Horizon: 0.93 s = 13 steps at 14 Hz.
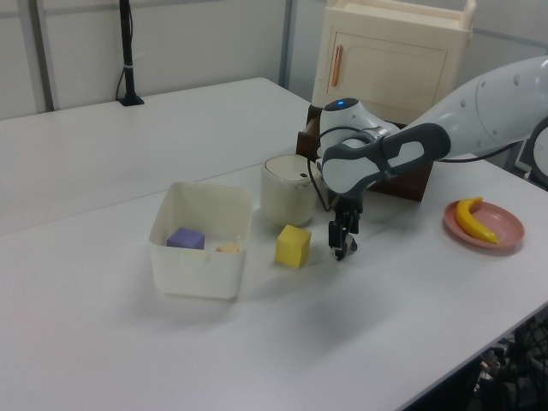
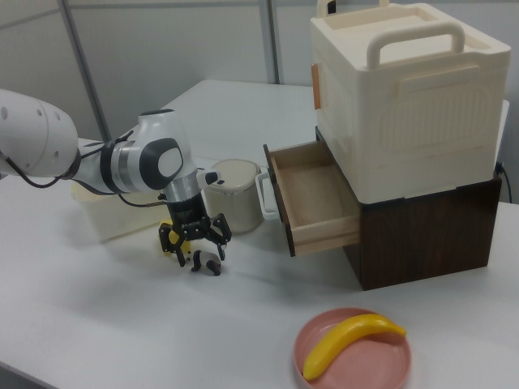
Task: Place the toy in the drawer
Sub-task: 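Close the gripper on the panda toy and lift it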
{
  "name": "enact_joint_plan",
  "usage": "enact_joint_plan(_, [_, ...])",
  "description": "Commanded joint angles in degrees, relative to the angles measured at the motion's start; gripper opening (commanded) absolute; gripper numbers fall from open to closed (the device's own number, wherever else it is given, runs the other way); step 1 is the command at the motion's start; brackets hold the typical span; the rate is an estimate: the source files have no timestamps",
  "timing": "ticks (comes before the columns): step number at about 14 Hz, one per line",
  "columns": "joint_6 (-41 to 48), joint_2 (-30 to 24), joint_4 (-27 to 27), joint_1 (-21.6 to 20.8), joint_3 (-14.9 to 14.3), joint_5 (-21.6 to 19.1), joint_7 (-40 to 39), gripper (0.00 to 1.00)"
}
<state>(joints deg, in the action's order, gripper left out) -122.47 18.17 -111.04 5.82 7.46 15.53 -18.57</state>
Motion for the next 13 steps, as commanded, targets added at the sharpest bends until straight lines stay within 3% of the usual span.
enact_joint_plan(1, [-3.39, 0.99, -0.75, -0.64, -0.07, 0.29, 4.86, 1.0])
enact_joint_plan(5, [-3.3, 0.99, -0.75, -0.64, -0.07, 0.29, 4.95, 0.99])
enact_joint_plan(6, [-3.3, 1.08, -0.67, -0.72, -0.07, 0.29, 4.95, 0.92])
enact_joint_plan(8, [-3.3, 1.08, -0.75, -1.25, -0.07, 0.56, 4.95, 0.7])
enact_joint_plan(9, [-3.3, 1.08, -0.67, -1.25, -0.07, 0.65, 4.95, 0.49])
enact_joint_plan(11, [-3.3, 1.08, -0.67, -1.25, -0.07, 0.65, 4.86, 0.25])
enact_joint_plan(13, [-3.22, 0.99, -0.67, -1.25, -0.07, 0.56, 4.86, 0.09])
